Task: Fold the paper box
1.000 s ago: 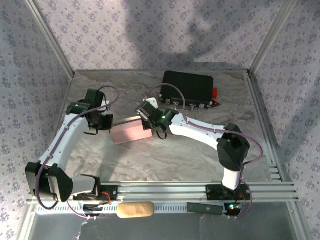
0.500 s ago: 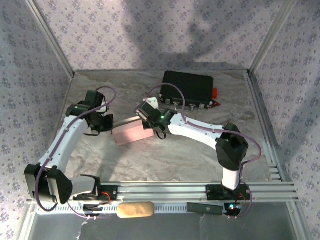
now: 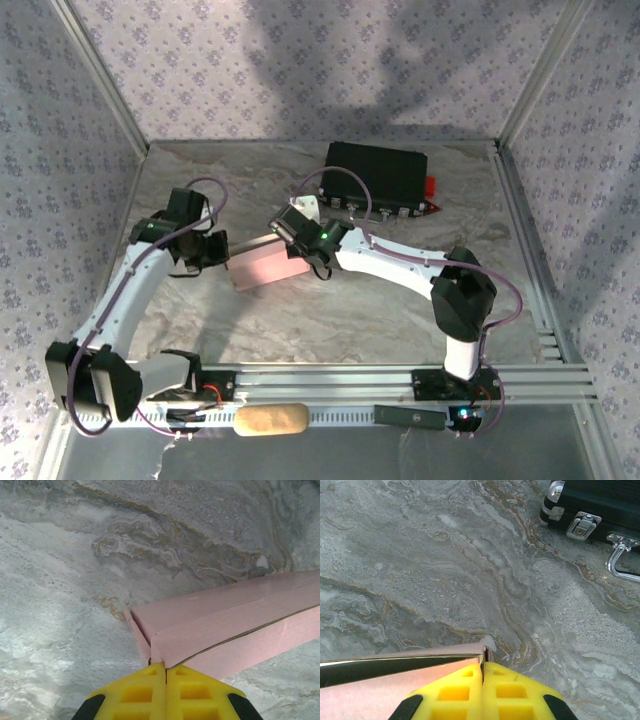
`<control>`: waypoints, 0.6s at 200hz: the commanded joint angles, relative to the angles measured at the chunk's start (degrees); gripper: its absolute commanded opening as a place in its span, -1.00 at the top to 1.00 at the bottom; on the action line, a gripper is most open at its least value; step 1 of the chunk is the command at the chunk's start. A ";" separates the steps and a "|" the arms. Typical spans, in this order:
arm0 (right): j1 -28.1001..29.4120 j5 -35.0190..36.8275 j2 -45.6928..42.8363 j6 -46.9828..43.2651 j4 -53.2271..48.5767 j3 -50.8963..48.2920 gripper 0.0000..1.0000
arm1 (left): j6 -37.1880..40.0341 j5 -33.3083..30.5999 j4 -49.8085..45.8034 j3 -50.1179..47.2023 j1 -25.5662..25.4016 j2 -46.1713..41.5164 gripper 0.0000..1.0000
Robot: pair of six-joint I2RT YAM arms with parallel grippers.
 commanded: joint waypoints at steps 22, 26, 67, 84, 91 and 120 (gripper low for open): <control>1.53 -3.61 2.61 1.95 -1.74 -2.44 1.00 | -3.19 5.95 3.94 -4.04 -1.88 -1.70 1.00; 1.57 -3.53 2.64 1.94 -1.65 -2.50 1.00 | -3.27 5.75 3.93 -4.12 -2.03 -1.93 1.00; 1.62 -3.17 2.79 2.27 -1.45 -2.71 1.00 | -5.10 5.51 5.78 -7.00 -3.17 -4.28 1.00; 1.64 -2.71 2.53 2.45 -1.46 -2.91 1.00 | -5.79 4.95 6.20 -8.22 -3.47 -5.09 1.00; 1.68 -2.56 2.35 2.45 -1.52 -3.14 1.00 | -6.08 4.73 6.45 -8.69 -3.57 -5.47 1.00; 1.73 -2.76 2.39 2.22 -1.01 -3.12 1.00 | -7.44 3.86 7.79 -10.82 -4.43 -7.10 1.00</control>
